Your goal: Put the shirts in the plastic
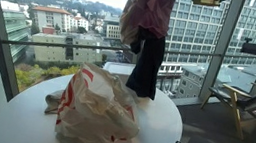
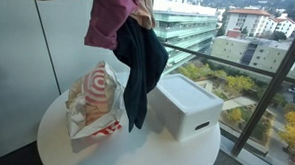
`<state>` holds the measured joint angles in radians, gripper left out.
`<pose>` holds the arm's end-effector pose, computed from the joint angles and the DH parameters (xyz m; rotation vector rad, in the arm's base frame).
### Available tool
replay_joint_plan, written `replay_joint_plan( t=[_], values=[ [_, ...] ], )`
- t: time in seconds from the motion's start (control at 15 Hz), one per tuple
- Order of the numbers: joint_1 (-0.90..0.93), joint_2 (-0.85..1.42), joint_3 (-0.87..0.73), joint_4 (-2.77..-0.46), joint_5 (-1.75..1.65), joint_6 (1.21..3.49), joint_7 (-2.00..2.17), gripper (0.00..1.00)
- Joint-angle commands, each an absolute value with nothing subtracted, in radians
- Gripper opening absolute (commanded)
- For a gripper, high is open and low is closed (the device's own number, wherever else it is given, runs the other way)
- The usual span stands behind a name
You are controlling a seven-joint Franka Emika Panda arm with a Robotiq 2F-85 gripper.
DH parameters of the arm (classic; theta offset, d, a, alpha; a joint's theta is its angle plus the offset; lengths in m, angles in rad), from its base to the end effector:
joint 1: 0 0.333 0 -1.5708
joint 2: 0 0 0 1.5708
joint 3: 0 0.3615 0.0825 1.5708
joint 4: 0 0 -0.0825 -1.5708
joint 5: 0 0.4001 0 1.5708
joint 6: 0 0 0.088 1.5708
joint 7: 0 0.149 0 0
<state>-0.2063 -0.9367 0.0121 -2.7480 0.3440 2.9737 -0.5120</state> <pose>0.3265 -0.0843 0.6167 2.4873 0.0214 1.6326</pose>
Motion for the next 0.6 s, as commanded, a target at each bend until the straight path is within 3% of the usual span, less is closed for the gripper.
replay_joint_plan(
  t=[0.0, 0.53],
  values=[
    [-0.196, -1.054, 0.08, -2.748, 0.369, 3.02, -0.457, 0.05],
    [-0.115, -1.238, 0.176, -2.748, 0.368, 2.97, -0.41, 0.05]
  ],
)
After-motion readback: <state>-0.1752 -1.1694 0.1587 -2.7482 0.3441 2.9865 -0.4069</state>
